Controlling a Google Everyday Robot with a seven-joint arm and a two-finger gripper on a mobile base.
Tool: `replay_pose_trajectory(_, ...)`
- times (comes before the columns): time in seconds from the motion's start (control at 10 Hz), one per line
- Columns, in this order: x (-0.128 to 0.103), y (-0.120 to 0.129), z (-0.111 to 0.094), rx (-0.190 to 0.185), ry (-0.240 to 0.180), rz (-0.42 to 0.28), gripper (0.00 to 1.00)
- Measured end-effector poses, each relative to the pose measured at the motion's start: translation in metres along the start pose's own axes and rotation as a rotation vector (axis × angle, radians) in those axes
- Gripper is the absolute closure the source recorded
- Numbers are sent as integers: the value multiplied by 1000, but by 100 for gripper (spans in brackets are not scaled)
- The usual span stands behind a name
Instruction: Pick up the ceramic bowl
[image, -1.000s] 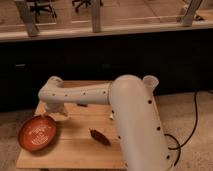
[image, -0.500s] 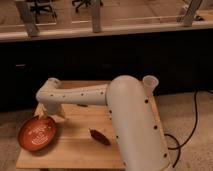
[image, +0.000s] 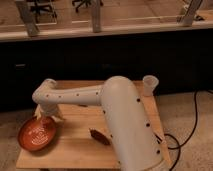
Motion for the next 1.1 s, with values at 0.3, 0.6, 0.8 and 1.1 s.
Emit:
replay_pose_trajectory(0.3, 0, 0, 3, -2, -7, -8, 66)
replay_pose_trajectory(0.6, -1, -1, 2, 17, -10, -11, 96)
replay_pose_trajectory(0.8, 0, -1, -2, 35, -6, -9, 100)
replay_pose_trajectory(1.1, 0, 0, -8, 73, 2, -8, 100)
